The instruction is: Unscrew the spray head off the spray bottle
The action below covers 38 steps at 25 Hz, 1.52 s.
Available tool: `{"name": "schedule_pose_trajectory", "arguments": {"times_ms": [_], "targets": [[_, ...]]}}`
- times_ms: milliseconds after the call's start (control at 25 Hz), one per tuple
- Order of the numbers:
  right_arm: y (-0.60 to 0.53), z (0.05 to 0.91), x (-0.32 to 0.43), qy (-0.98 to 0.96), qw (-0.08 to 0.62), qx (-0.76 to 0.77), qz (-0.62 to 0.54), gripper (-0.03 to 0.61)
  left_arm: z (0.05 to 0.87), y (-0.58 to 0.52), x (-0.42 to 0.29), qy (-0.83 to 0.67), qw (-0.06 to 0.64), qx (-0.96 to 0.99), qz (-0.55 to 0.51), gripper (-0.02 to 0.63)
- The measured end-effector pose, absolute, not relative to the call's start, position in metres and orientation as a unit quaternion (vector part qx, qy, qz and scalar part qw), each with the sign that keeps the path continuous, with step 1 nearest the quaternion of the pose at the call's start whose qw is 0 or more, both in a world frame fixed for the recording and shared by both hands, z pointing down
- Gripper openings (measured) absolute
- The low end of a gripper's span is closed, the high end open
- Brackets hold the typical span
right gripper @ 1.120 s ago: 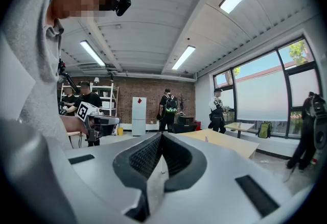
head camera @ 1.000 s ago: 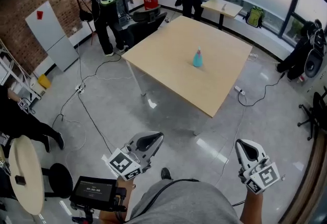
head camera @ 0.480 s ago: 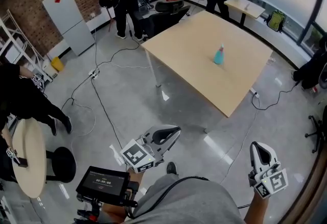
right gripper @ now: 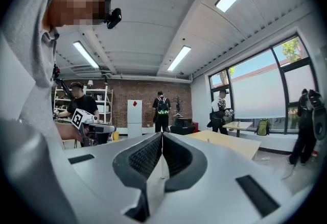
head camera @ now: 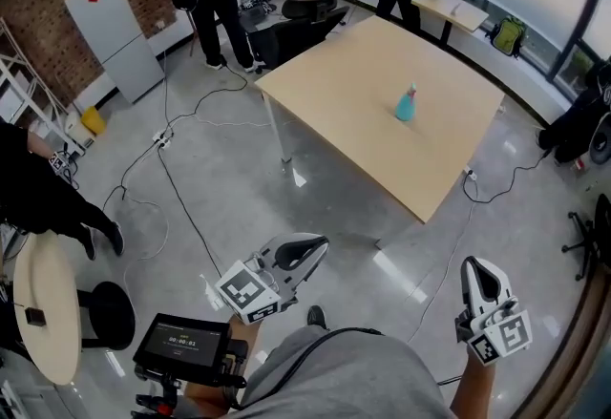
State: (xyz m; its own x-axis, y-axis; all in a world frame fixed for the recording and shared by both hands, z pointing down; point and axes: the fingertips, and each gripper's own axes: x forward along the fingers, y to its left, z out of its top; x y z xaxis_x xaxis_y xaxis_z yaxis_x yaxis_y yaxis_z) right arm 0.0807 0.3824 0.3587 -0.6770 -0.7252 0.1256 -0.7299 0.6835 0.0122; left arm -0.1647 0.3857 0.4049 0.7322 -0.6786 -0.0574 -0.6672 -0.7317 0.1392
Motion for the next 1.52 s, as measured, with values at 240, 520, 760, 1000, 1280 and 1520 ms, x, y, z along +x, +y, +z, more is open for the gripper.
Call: {"name": "schedule_pose_trajectory", "arguments": {"times_ms": [240,520,760,1000,1280,1520], "targets": [[0.362,0.357,0.048,-0.912,0.056,0.407,0.018,0.006,0.414,0.364,-0.196,-0.359,0.062,0.93,-0.058,0.008],[0.337,0.361,0.042,-0.907,0.071,0.415,0.027,0.006,0.419,0.33,-0.198,-0.343,0.075,0.935,-0.061,0.008],[0.29,0.369,0.052,-0.907,0.076,0.412,0.041,0.006,0.425,0.286,-0.18,-0.335,0.085,0.937,-0.051,0.008],[0.221,0.375,0.068,-0.915,0.071,0.395,0.047,0.006,0.427,0.225,-0.161,-0.352,0.089,0.931,-0.045,0.006],[0.129,0.372,0.094,-0.931,0.061,0.357,0.047,0.006,0.412,0.14,-0.116,-0.368,0.072,0.926,-0.039,0.006],[0.07,0.368,0.112,-0.938,0.056,0.338,0.044,0.006,0.411,0.09,-0.077,-0.366,0.07,0.927,-0.032,0.008]]}}
